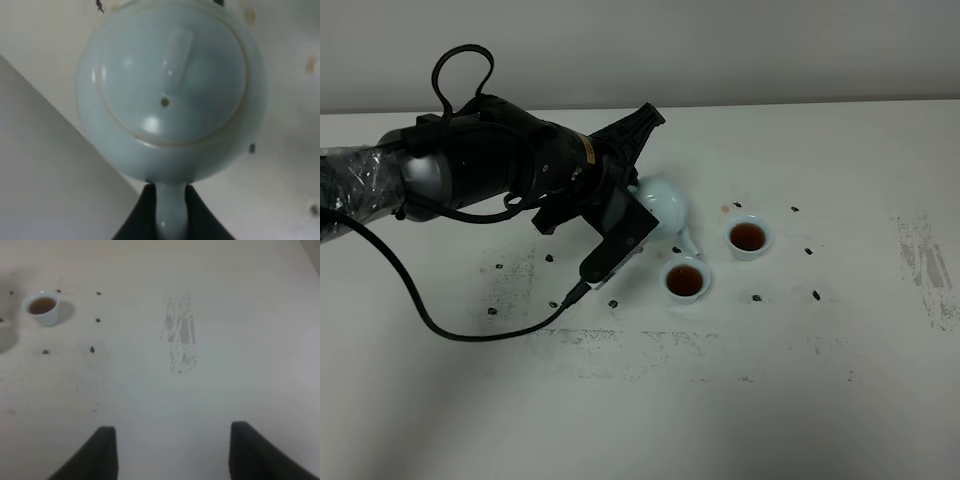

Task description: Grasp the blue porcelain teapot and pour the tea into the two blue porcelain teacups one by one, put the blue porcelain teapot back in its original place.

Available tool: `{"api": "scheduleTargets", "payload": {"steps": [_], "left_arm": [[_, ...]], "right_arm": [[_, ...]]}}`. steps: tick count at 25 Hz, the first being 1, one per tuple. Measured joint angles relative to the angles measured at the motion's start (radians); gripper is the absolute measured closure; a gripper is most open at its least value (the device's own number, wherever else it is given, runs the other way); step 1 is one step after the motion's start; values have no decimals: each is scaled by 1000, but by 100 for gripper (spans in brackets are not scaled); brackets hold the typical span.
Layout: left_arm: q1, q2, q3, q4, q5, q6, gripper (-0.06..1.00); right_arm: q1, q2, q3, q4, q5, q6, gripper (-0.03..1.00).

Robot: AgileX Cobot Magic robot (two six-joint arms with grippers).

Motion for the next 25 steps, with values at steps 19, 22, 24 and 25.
{"api": "scheduleTargets", "payload": {"steps": [19, 22, 24, 25], "left_arm": [[70, -226, 1, -123, 186, -1211, 91], [82, -226, 1, -122, 239, -1303, 91], [84, -226, 1, -120, 254, -1340, 91], [84, -226, 1, -120, 257, -1354, 91]], "right_arm": [[0, 0, 0, 0, 0, 0, 49], [0, 0, 0, 0, 0, 0, 49], [0, 0, 0, 0, 0, 0, 49], [0, 0, 0, 0, 0, 0, 49]]}}
